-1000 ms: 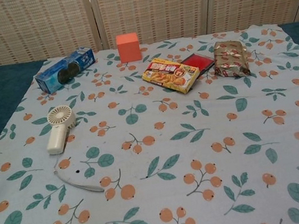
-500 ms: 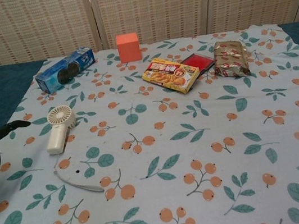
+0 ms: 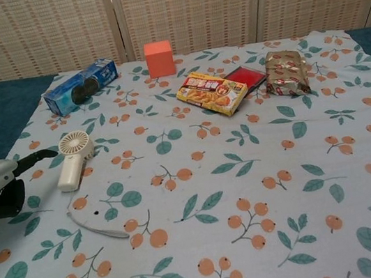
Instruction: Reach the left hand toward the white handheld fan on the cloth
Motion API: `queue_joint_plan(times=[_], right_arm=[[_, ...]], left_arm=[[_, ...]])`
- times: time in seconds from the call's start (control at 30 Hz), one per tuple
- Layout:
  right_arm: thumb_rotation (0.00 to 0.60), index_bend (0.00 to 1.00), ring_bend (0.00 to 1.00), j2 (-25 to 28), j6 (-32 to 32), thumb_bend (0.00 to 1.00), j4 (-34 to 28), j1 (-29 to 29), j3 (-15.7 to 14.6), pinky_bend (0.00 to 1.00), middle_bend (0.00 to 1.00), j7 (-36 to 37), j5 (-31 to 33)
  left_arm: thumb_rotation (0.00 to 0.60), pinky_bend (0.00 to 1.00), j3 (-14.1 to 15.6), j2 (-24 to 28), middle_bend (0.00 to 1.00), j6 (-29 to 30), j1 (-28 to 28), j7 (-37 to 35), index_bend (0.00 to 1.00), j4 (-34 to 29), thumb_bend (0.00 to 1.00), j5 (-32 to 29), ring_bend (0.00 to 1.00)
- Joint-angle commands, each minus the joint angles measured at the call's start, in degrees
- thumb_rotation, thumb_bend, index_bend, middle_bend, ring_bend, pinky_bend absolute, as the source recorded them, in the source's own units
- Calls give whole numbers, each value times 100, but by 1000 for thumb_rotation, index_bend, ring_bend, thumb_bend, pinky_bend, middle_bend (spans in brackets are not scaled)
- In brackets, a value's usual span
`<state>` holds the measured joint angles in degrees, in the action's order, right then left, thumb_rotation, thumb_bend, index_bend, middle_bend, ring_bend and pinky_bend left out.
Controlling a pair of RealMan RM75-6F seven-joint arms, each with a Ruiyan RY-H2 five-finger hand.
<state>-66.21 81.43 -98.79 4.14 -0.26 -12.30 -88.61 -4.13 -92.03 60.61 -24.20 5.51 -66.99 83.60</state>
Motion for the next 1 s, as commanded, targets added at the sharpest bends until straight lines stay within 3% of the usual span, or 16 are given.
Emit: queue_joint_plan(times=[0.03,1.0], right_arm=[[600,0,0,-5,-8,162,7,3,1,0,0,-7,10],[600,0,0,23,16,162,-23,-3,4,0,0,-9,48]], left_arm=[[600,929,-5,-36,989,-9,-36,22,0,12,1000,-30,834],[600,929,154,-226,990,-164,-257,450,0,104,1000,-275,835]])
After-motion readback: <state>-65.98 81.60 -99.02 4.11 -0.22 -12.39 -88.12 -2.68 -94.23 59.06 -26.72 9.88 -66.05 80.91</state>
